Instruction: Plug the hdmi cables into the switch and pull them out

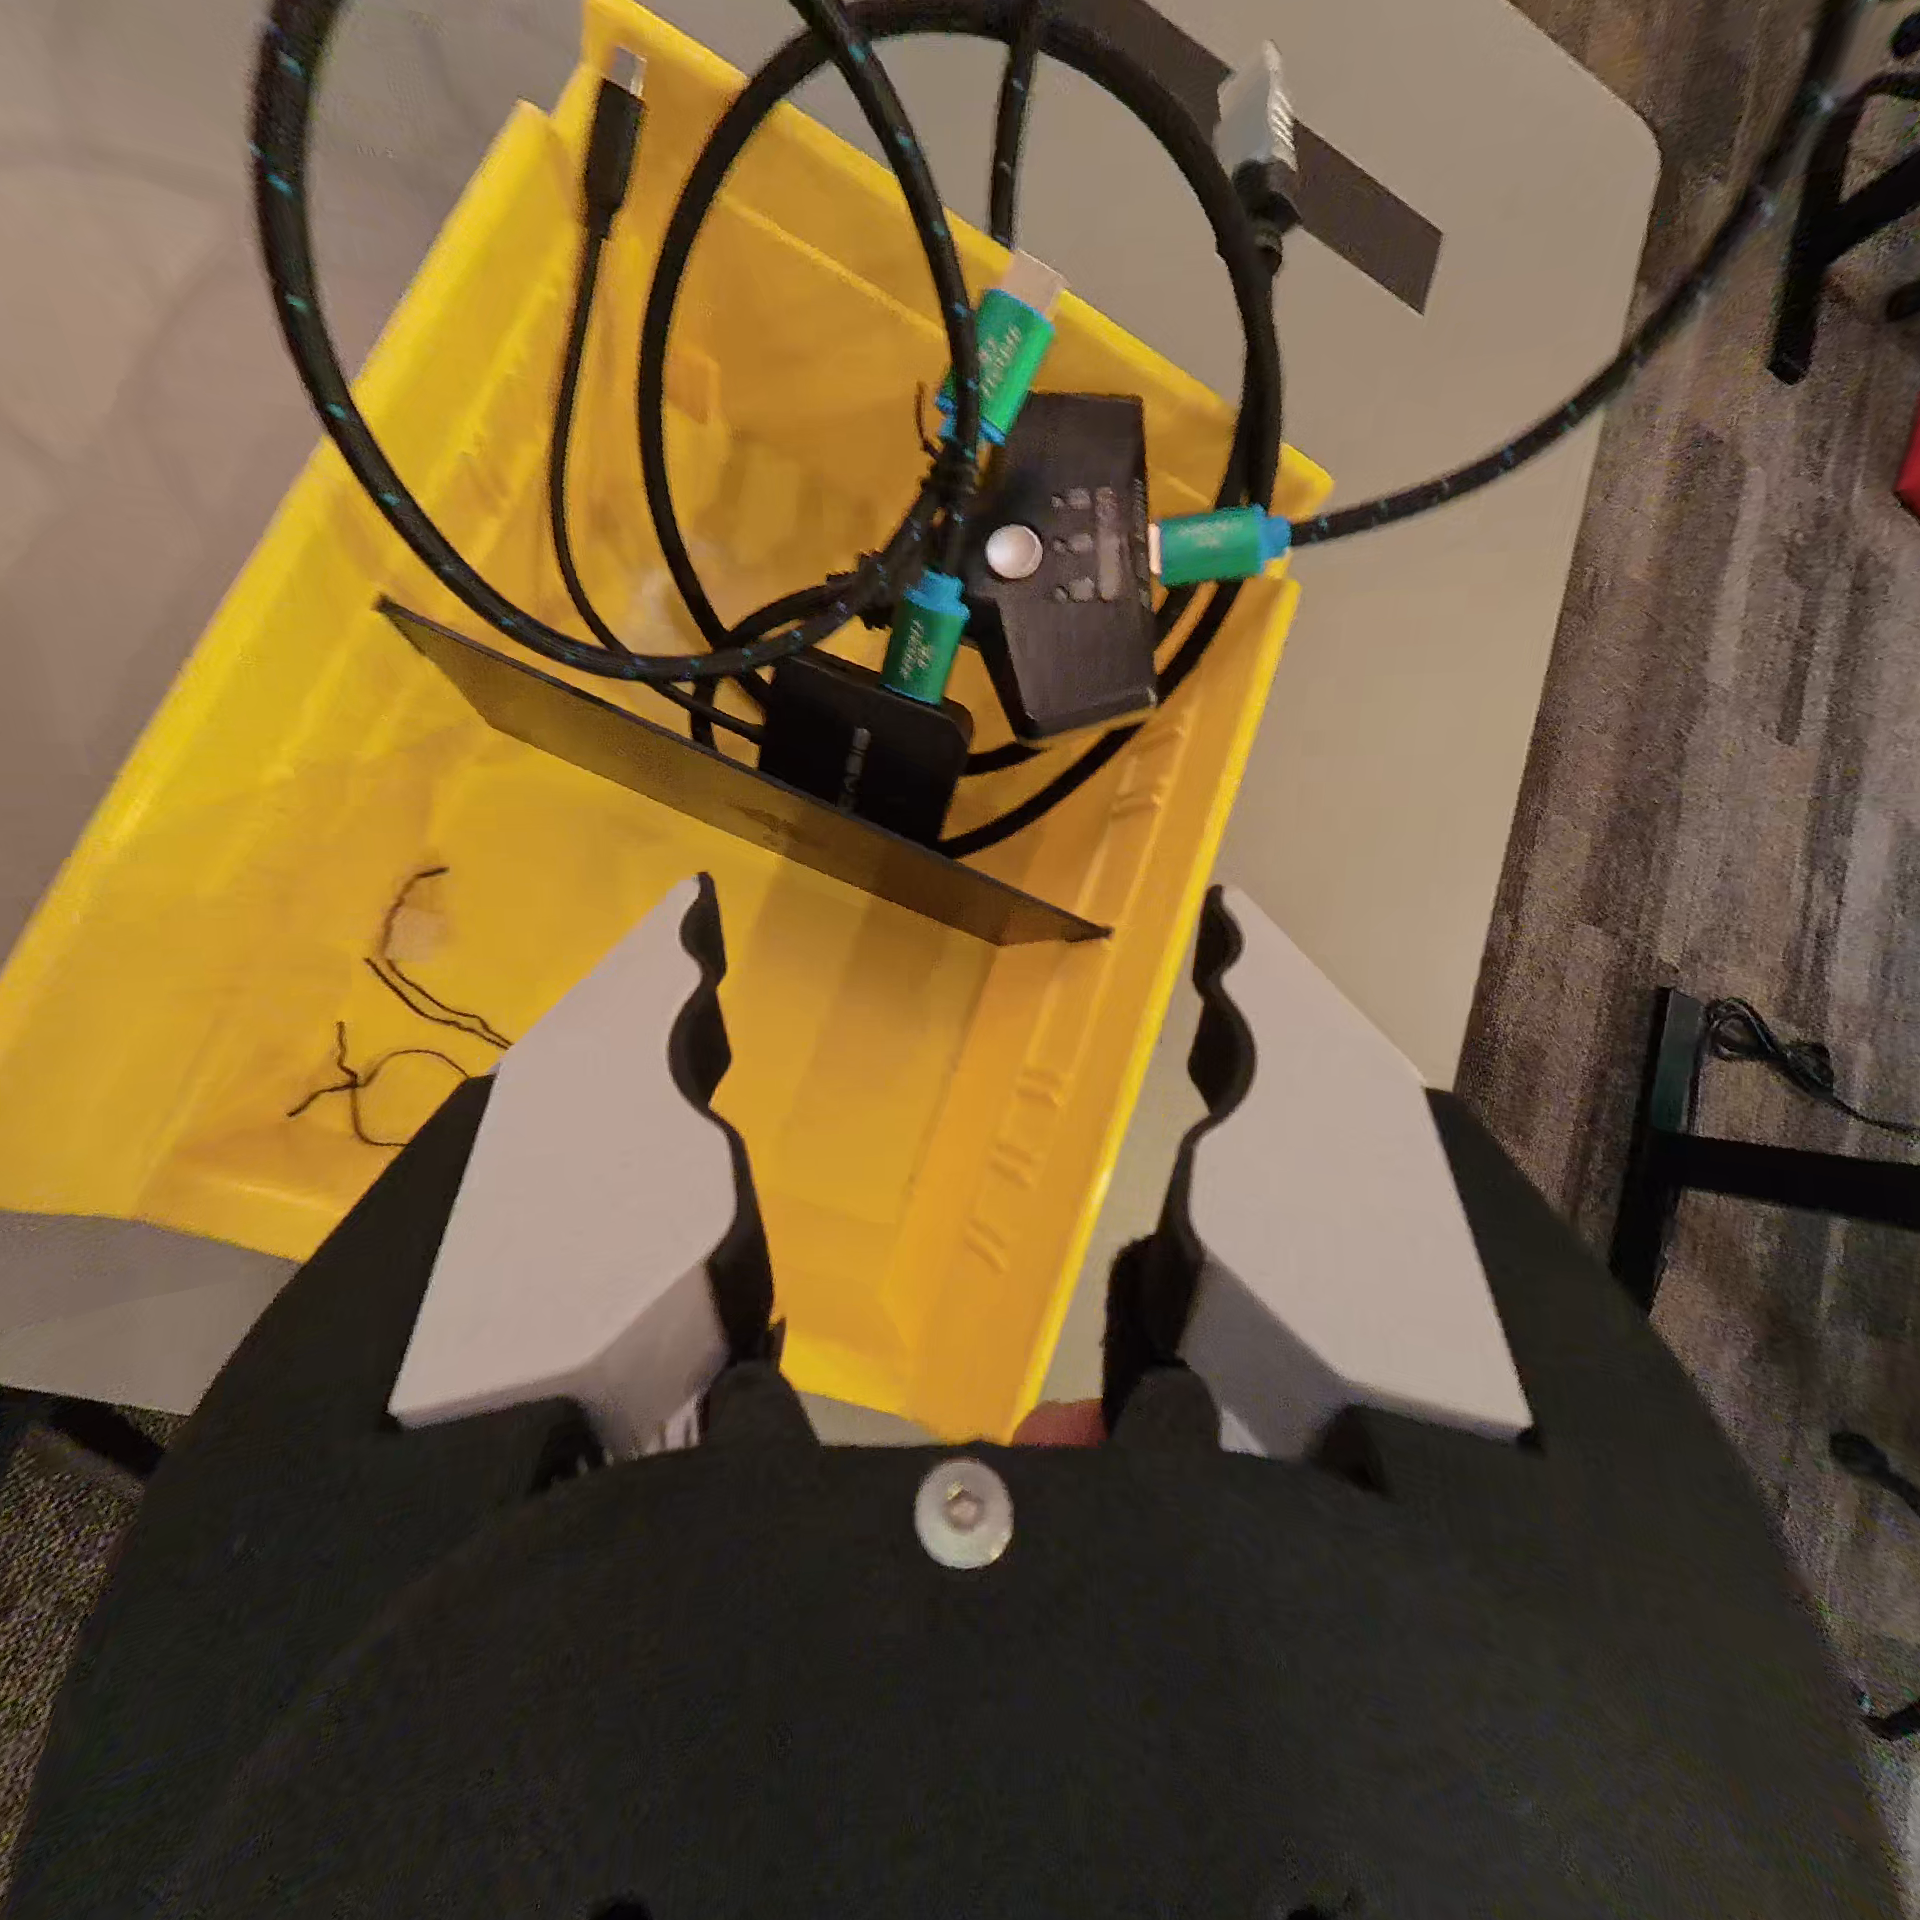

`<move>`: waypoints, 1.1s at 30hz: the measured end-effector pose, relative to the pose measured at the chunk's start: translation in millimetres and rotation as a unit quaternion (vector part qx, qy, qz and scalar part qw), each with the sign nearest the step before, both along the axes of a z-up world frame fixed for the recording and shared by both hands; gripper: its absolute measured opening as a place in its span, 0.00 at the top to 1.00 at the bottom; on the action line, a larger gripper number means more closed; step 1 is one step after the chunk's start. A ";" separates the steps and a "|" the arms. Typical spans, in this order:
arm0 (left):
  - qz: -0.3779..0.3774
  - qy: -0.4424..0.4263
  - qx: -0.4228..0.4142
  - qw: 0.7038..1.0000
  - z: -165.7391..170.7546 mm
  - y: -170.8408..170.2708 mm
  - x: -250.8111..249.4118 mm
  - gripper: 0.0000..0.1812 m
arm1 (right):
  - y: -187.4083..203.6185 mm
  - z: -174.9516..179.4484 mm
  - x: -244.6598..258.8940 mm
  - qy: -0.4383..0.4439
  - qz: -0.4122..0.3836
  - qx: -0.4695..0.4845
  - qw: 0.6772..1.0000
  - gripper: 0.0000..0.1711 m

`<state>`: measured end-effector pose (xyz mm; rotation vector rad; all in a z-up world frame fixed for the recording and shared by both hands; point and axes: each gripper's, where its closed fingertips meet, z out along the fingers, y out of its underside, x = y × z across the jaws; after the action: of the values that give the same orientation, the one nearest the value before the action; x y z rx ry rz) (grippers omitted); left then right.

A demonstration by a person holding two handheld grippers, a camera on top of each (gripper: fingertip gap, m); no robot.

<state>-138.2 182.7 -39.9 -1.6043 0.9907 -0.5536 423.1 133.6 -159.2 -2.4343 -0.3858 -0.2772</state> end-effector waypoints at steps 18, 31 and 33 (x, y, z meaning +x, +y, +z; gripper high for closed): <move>0.356 0.159 -0.110 0.914 -115.8 -17.8 -267.7 0.54 | -58.2 -73.3 48.6 0.046 -0.037 -0.061 0.996 0.40; 0.333 0.214 -0.274 0.877 -219.8 -34.9 -295.1 0.71 | -49.8 -99.1 38.4 0.087 -0.016 -0.050 0.995 0.72; 0.311 0.187 -0.290 0.886 -221.3 -34.1 -285.1 0.85 | -48.2 -97.6 40.6 0.089 -0.019 -0.043 0.995 0.78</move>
<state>-423.3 148.6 -261.2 -2.4999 0.5235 -0.0790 463.7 85.4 -256.8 -2.5283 -0.2773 -0.0603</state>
